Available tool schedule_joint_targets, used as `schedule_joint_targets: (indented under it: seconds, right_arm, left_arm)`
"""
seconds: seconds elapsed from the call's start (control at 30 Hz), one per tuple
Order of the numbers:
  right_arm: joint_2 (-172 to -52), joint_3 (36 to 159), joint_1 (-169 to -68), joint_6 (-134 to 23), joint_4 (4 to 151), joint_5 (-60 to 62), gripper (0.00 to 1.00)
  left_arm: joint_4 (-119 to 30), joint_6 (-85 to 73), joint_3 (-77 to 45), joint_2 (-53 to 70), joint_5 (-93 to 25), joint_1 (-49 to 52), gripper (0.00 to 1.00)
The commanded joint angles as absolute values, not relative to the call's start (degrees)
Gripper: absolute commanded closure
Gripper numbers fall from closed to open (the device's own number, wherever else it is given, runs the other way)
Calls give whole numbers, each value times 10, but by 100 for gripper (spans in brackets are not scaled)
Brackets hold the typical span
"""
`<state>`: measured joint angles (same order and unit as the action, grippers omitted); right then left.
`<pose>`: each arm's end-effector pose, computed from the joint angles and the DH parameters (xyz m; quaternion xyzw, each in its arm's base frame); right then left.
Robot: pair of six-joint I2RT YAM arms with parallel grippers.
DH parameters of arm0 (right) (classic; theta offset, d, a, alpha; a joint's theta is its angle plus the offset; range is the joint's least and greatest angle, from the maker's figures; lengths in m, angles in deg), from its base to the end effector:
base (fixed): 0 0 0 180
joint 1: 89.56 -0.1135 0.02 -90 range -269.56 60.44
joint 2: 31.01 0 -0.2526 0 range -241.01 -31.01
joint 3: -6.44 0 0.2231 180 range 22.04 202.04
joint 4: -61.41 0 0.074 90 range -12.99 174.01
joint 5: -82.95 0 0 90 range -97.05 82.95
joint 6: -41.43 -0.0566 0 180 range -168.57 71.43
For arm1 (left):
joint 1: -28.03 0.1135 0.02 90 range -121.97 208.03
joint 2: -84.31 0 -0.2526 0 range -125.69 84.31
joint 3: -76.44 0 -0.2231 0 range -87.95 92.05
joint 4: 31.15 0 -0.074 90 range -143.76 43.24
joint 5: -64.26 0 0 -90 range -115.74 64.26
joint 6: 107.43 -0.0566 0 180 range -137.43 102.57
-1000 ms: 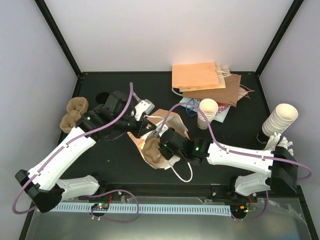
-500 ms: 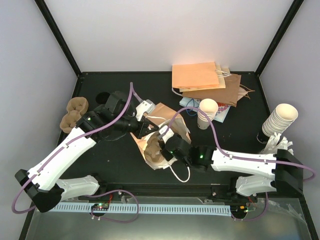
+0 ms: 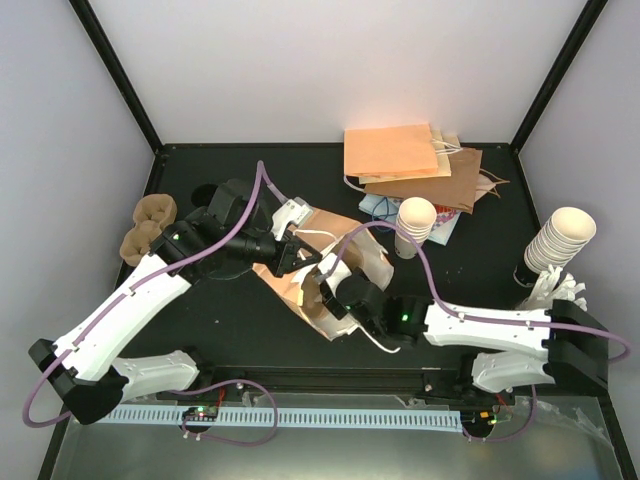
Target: Pack the takeout coffee
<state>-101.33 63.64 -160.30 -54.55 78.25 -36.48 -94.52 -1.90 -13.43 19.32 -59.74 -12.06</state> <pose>0.1117 0.2354 0.2391 -0.3412 0.7753 0.1278 0.5159 0.1404 -0.1596 0.3624 0.3077 0.8135 -0.4274 0.2466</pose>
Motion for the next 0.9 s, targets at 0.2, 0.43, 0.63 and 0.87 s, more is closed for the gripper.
schedule_joint_targets:
  seconds: [0.2,0.43,0.63,0.87]
  right_arm:
    - [-1060,638,-1606,-498,743,-339,67]
    - [-1065,632,-1606,-495,740,-329,72]
    - [-1088,629,-1607,-506,747,-326,74]
    - [-1098,631,-1606,-512,741,-323,75]
  left_arm:
    - [-896,-5,-116,200,-647,-125,98]
    - [-905,-21,-126,205,-636,-124,64]
    - [-922,-24,-120,242,-595,-123,17]
    - [-1008,-20,-70,289,-462,-114,4]
